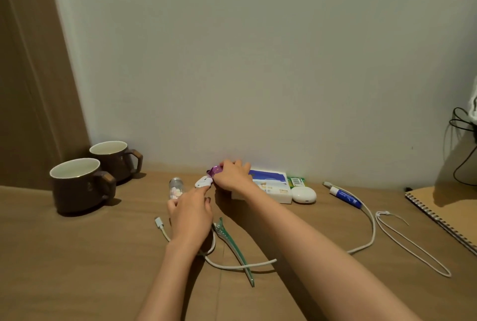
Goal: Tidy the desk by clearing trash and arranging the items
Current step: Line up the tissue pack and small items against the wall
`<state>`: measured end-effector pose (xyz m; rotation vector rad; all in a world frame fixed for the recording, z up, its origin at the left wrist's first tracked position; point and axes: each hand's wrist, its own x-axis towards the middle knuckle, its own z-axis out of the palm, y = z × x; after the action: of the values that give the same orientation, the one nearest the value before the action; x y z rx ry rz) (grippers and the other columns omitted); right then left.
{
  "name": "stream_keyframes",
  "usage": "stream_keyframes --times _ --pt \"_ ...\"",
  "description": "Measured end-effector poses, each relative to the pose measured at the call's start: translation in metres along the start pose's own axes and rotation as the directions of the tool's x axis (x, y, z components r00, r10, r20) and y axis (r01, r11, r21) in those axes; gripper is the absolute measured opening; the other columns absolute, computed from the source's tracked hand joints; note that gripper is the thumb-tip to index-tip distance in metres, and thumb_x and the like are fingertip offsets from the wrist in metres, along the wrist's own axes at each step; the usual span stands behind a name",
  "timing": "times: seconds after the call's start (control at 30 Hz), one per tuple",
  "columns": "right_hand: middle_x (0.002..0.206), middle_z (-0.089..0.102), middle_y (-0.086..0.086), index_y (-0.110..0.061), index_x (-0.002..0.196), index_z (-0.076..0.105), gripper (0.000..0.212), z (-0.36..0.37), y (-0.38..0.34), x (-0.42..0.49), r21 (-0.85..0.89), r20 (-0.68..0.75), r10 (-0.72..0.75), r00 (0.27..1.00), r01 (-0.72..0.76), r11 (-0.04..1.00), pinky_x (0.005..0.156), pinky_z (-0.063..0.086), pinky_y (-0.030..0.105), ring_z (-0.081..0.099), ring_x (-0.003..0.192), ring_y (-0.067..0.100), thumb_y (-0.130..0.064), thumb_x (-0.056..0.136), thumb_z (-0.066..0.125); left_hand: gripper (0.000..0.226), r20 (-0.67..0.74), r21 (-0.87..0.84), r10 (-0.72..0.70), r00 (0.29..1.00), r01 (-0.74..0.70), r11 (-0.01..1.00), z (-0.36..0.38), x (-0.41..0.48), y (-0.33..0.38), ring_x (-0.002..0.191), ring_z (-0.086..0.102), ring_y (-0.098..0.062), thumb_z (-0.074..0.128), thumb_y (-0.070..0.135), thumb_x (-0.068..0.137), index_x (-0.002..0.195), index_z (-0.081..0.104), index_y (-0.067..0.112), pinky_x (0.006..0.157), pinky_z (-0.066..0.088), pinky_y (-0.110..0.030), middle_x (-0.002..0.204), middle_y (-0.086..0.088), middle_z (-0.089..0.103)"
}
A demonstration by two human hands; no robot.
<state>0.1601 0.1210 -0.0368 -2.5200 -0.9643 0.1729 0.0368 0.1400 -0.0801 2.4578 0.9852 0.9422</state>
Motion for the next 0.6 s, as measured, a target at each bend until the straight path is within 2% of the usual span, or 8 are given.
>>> stream_keyframes --times 0.07,0.17,0.27,0.33,0.4,0.47,0.53,0.6 --pt "0.132 0.047 0.013 -0.018 0.128 0.051 0.038 -0.003 0.005 0.002 0.026 0.060 -0.038 0.997 0.036 0.999 0.097 0.030 0.040 0.035 0.124 0.032 -0.032 0.093 0.048 0.032 0.014 -0.014 -0.013 1.000 0.014 1.000 0.000 0.000 0.001 0.099 0.057 -0.015 0.044 0.022 0.095 0.123 0.055 0.032 0.082 0.022 -0.028 0.104 0.005 0.067" --pt "0.126 0.059 0.011 -0.016 0.126 0.057 0.037 -0.012 0.016 -0.008 0.116 0.075 -0.141 0.987 0.132 0.984 0.096 0.027 0.036 0.046 0.119 0.028 -0.030 0.100 0.035 0.033 0.044 -0.022 -0.009 0.999 0.010 1.000 0.000 -0.001 0.003 0.096 0.058 -0.016 0.040 0.029 0.097 0.126 0.054 0.033 0.086 0.026 -0.032 0.096 0.003 0.069" --pt "0.131 0.059 0.006 -0.016 0.129 0.058 0.038 -0.024 0.038 -0.021 0.240 0.021 -0.203 0.979 0.193 0.951 0.105 0.034 0.036 0.048 0.124 0.024 -0.029 0.101 0.035 0.040 0.101 0.024 -0.020 0.995 0.017 1.000 0.002 -0.001 0.007 0.106 0.057 -0.020 0.033 0.044 0.097 0.132 0.049 0.033 0.094 0.028 -0.038 0.106 0.002 0.069" --pt "0.133 0.059 0.003 -0.019 0.129 0.059 0.037 -0.031 0.060 -0.029 0.247 -0.050 -0.218 0.975 0.224 0.943 0.107 0.038 0.039 0.047 0.126 0.022 -0.030 0.100 0.039 0.048 0.142 0.059 -0.007 0.990 -0.001 0.998 0.003 0.001 0.011 0.113 0.054 -0.021 0.029 0.054 0.094 0.136 0.044 0.035 0.098 0.027 -0.042 0.114 0.003 0.067" --pt "0.132 0.059 0.000 -0.023 0.127 0.060 0.035 -0.038 0.088 -0.038 0.122 -0.135 -0.216 0.967 0.233 0.965 0.106 0.038 0.040 0.046 0.126 0.023 -0.032 0.100 0.040 0.054 0.168 0.076 0.047 0.985 -0.061 0.995 0.003 0.002 0.015 0.115 0.053 -0.020 0.033 0.060 0.091 0.138 0.040 0.034 0.097 0.030 -0.042 0.119 0.004 0.065" --pt "0.136 0.056 -0.003 -0.029 0.129 0.057 0.036 -0.049 0.116 -0.051 -0.059 -0.198 -0.204 0.959 0.196 0.979 0.105 0.033 0.039 0.041 0.126 0.023 -0.037 0.099 0.039 0.059 0.196 0.114 0.113 0.974 -0.137 0.984 0.005 0.003 0.018 0.117 0.052 -0.021 0.041 0.058 0.090 0.142 0.035 0.031 0.094 0.037 -0.041 0.123 0.003 0.062" --pt "0.144 0.047 -0.004 -0.035 0.133 0.051 0.038 -0.057 0.141 -0.063 -0.174 -0.221 -0.182 0.958 0.145 0.974 0.110 0.024 0.040 0.034 0.132 0.023 -0.043 0.099 0.036 0.062 0.232 0.108 0.143 0.962 -0.172 0.979 0.012 0.006 0.020 0.116 0.052 -0.023 0.047 0.052 0.090 0.144 0.031 0.027 0.090 0.044 -0.038 0.127 -0.002 0.058" --pt "0.151 0.036 -0.002 -0.040 0.138 0.043 0.042 -0.061 0.160 -0.070 -0.220 -0.201 -0.152 0.968 0.106 0.970 0.115 0.017 0.046 0.025 0.139 0.026 -0.050 0.098 0.032 0.061 0.266 0.023 0.134 0.955 -0.145 0.989 0.020 0.009 0.020 0.116 0.051 -0.024 0.048 0.048 0.091 0.145 0.030 0.024 0.089 0.049 -0.038 0.130 -0.006 0.054"
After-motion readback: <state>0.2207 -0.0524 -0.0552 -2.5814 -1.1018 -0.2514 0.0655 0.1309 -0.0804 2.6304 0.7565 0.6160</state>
